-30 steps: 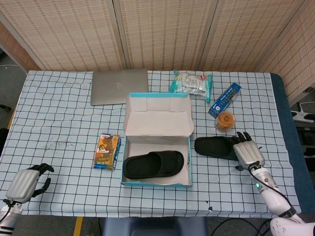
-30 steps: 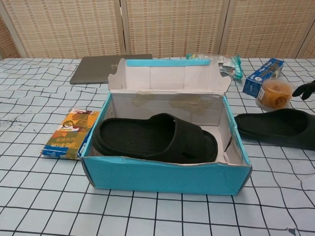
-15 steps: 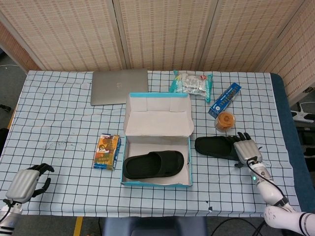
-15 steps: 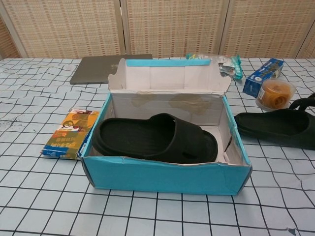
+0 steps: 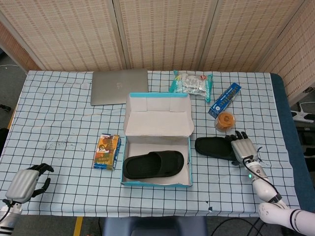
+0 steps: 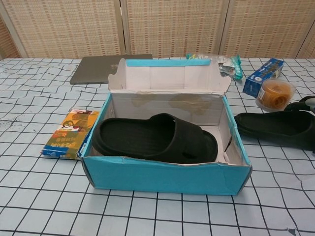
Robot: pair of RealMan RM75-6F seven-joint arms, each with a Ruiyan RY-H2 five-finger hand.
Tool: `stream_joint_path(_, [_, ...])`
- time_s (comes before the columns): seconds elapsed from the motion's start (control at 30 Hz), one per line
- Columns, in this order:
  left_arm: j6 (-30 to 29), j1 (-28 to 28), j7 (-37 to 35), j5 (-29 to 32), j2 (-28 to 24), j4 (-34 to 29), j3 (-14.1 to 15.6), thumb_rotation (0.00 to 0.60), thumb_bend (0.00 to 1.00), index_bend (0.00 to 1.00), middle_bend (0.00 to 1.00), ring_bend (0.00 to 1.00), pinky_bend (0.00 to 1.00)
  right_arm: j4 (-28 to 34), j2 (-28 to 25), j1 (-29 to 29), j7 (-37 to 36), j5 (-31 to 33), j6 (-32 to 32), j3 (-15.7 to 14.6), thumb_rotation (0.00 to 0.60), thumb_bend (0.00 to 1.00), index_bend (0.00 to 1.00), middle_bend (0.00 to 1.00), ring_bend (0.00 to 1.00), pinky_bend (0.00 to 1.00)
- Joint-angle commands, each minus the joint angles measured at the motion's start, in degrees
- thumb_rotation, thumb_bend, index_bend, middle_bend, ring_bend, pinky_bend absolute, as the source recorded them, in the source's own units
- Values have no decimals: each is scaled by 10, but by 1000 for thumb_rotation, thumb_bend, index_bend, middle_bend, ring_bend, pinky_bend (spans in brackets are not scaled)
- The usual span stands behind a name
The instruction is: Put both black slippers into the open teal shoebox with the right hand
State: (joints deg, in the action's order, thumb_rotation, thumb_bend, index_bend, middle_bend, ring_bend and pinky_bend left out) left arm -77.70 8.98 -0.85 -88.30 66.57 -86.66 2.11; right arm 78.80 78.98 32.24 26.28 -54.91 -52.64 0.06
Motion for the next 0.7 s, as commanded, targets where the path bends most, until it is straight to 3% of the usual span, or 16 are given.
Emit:
stream_joint_path(0.03, [-1, 0, 1, -1, 0, 0, 0, 600, 471, 409, 377, 420, 600, -6, 6, -8, -5, -19, -22, 2, 600, 0, 407, 381, 212, 240])
stream_joint_path(0.17, [1, 0, 2, 0, 0, 1, 0, 600, 471, 409, 377, 420, 601, -14, 12, -18, -4, -45, -54, 4, 600, 0, 606, 552, 397, 399])
stream_joint_path(0.27, [2, 0, 1, 0, 0, 0, 0, 600, 471, 409, 377, 420, 601, -14, 15, -30, -8, -71, -90, 6, 600, 0, 675, 622, 470, 468])
stream_joint_path(0.4, [2, 0, 1, 1, 0, 0, 0, 600, 471, 409, 377, 420, 601, 20, 0, -49, 9, -97, -144, 8, 600, 0, 696, 647, 494, 489])
stream_joint_path(0.7, [0, 0, 0, -1, 0, -2, 0, 600, 471, 408, 377, 420, 601, 177, -36, -101, 147, -204, -346, 14, 600, 0, 707, 668, 510, 509])
